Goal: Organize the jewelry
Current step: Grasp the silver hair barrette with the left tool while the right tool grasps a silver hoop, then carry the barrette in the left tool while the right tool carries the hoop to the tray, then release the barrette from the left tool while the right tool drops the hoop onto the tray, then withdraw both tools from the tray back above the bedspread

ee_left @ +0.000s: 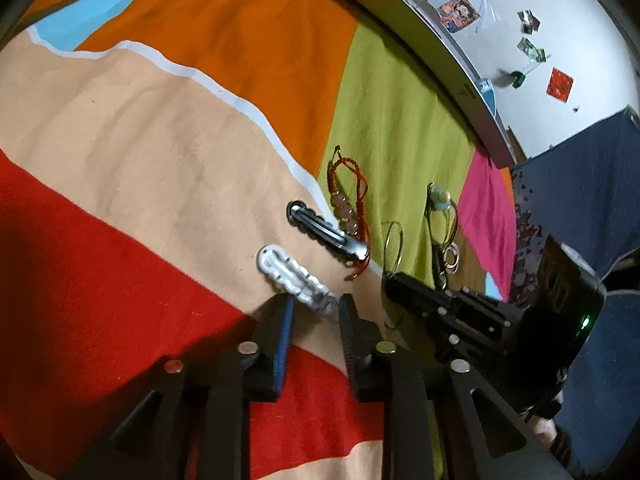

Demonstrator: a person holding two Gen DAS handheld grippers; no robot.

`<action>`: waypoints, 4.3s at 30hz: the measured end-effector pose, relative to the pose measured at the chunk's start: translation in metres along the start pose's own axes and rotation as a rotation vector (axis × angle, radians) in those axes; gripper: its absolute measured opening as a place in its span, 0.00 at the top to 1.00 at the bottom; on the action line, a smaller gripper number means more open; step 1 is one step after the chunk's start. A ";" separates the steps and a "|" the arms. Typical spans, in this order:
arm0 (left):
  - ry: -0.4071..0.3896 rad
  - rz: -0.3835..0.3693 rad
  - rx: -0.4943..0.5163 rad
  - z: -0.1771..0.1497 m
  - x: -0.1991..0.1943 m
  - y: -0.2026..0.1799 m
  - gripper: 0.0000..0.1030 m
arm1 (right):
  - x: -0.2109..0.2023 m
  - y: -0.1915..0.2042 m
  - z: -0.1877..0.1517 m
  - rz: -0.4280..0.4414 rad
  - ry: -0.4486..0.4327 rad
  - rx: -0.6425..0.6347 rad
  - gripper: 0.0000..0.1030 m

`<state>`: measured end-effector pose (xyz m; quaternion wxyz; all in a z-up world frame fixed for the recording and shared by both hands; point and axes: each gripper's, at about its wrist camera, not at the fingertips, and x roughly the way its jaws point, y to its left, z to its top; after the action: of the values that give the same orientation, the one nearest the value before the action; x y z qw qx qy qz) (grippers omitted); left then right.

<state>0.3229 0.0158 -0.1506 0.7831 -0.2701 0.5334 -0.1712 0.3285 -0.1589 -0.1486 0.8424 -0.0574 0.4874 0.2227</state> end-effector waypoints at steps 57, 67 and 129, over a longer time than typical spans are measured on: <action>-0.168 0.166 0.476 0.200 0.070 -0.223 0.90 | -0.111 -0.187 0.141 -0.336 -0.557 0.261 0.97; -0.187 0.241 0.471 0.195 0.075 -0.220 0.87 | -0.072 -0.219 0.134 -0.322 -0.472 0.360 0.97; -0.814 0.304 0.459 -0.145 -0.209 -0.132 0.00 | -0.290 0.043 -0.122 -0.403 -0.835 0.273 0.02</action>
<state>0.1130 -0.0073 0.0433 0.9835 -0.0544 0.1657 -0.0486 0.0894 -0.2510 0.0395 0.9923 0.0546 0.1113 -0.0070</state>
